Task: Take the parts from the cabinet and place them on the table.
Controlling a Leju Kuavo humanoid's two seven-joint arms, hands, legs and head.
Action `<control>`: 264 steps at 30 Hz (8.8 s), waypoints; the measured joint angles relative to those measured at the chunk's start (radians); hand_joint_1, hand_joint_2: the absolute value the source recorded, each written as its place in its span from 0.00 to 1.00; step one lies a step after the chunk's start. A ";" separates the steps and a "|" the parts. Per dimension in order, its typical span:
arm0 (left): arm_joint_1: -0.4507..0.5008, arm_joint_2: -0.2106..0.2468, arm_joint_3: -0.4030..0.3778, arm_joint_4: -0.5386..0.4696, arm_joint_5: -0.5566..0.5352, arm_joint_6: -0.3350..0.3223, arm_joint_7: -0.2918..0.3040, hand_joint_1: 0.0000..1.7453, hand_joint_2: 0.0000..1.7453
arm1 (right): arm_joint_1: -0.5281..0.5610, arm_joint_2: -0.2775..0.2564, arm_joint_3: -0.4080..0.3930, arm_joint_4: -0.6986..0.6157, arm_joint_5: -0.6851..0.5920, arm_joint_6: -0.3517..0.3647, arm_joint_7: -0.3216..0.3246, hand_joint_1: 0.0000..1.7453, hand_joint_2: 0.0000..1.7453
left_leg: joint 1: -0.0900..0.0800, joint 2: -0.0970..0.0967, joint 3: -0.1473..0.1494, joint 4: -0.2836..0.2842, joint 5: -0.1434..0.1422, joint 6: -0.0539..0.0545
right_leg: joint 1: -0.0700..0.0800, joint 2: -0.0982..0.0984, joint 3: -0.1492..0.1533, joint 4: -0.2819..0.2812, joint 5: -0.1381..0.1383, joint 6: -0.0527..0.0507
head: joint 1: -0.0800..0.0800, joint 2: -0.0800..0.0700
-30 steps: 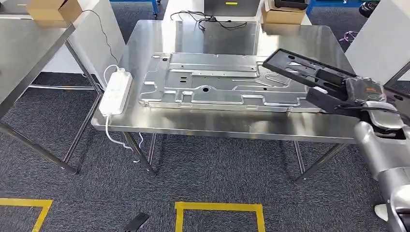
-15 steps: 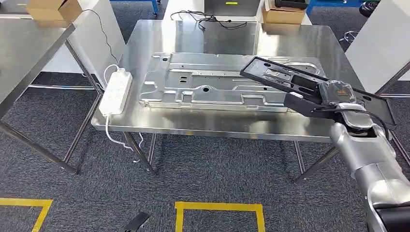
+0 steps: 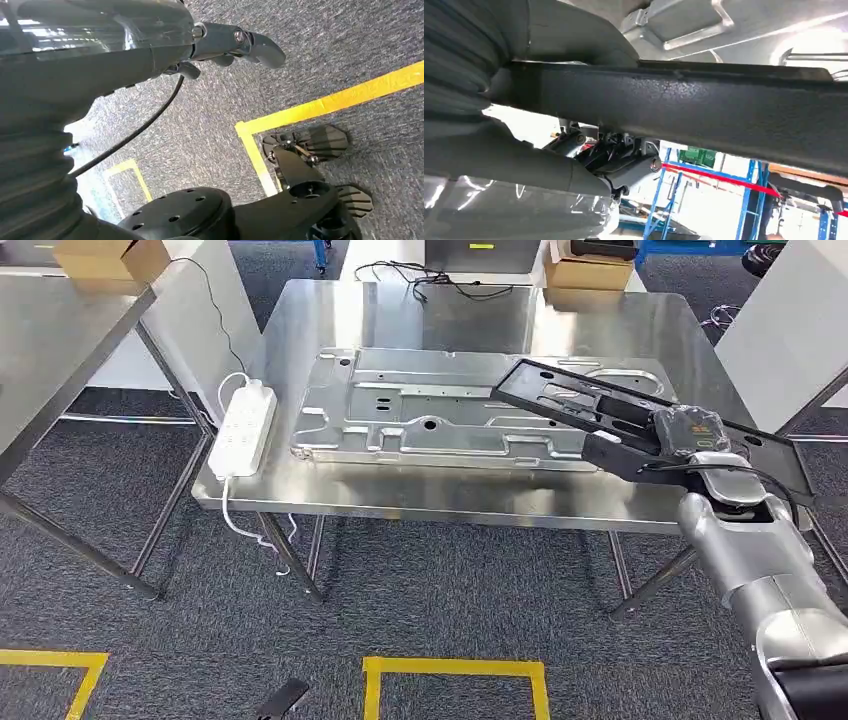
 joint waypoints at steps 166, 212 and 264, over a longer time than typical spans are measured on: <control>0.101 0.011 0.116 0.007 0.210 0.053 -0.105 0.00 0.00 | 1.173 -0.021 -0.562 -1.573 0.087 -0.646 -0.201 0.00 0.00 | 0.033 0.015 -0.045 -0.011 0.061 -0.050 | 0.016 0.007 0.091 -0.018 -0.070 -0.030 | 0.013 0.000; 0.100 0.025 0.117 0.008 0.201 0.053 -0.088 0.00 0.00 | 1.193 -0.022 -0.562 -1.568 0.027 -0.646 -0.212 0.00 0.00 | 0.042 0.013 0.138 -0.060 -0.053 -0.062 | 0.006 -0.004 -0.035 -0.043 0.053 -0.036 | -0.023 0.000; 0.104 0.035 0.127 0.008 0.192 0.062 -0.111 0.00 0.00 | 1.193 -0.055 -0.542 -1.570 -0.116 -0.646 -0.237 0.00 0.00 | 0.041 0.023 -0.068 0.224 -0.154 -0.068 | 0.013 -0.005 0.040 -0.044 -0.032 -0.073 | -0.008 0.000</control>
